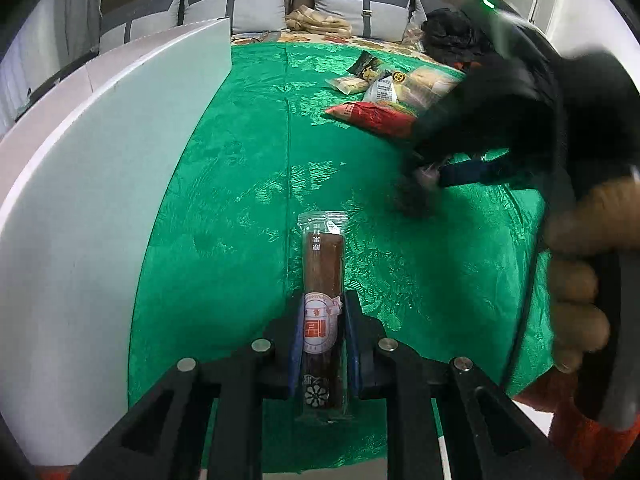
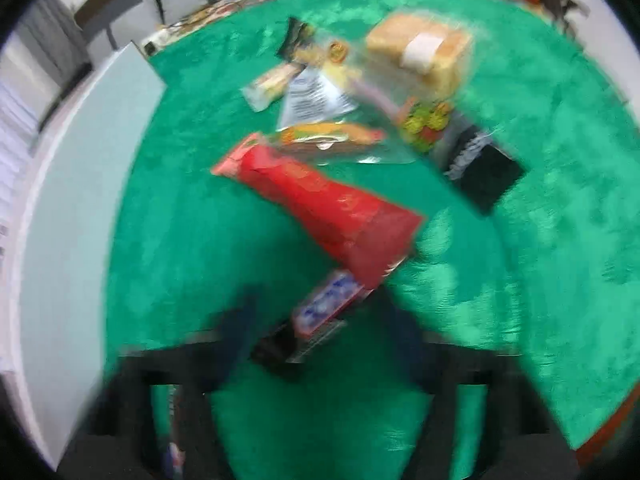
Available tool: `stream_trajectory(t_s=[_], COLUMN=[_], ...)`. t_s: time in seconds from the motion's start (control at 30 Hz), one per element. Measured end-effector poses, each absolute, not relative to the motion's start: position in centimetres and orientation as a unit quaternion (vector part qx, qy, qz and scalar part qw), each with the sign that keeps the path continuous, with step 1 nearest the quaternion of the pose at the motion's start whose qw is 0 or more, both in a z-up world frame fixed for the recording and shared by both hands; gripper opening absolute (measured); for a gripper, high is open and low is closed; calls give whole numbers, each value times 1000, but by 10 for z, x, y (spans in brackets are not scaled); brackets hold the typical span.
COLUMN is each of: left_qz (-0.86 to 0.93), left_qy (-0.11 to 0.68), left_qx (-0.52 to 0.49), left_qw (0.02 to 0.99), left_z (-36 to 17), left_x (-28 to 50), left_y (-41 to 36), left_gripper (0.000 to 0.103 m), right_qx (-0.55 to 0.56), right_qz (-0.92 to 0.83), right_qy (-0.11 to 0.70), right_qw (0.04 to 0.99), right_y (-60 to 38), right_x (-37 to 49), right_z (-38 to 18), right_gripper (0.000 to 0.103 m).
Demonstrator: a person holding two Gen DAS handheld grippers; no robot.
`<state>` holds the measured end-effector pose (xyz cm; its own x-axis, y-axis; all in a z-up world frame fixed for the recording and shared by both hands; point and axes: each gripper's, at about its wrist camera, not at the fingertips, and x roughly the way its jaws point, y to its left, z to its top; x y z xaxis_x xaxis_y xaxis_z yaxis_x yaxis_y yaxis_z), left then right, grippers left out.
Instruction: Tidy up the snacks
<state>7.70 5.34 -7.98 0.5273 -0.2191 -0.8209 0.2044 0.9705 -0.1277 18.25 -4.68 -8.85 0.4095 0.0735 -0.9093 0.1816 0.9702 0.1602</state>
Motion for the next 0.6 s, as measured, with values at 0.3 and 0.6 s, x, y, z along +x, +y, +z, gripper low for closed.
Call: stream_trajectory(t_s=[0.3, 0.6], left_qz=[-159, -181], left_qy=[457, 420], left_qx=[-57, -139], left_qw=[873, 878], left_z=[-72, -31], left_x=[84, 75], left_y=[59, 76], left_gripper=[18, 18], right_qx=[238, 378], right_qz=[-10, 58], right_qy=[519, 427], right_qw=[821, 819], right_y=[-137, -199], right_x=[110, 67], right_z=[-79, -64], right_gripper=[18, 18])
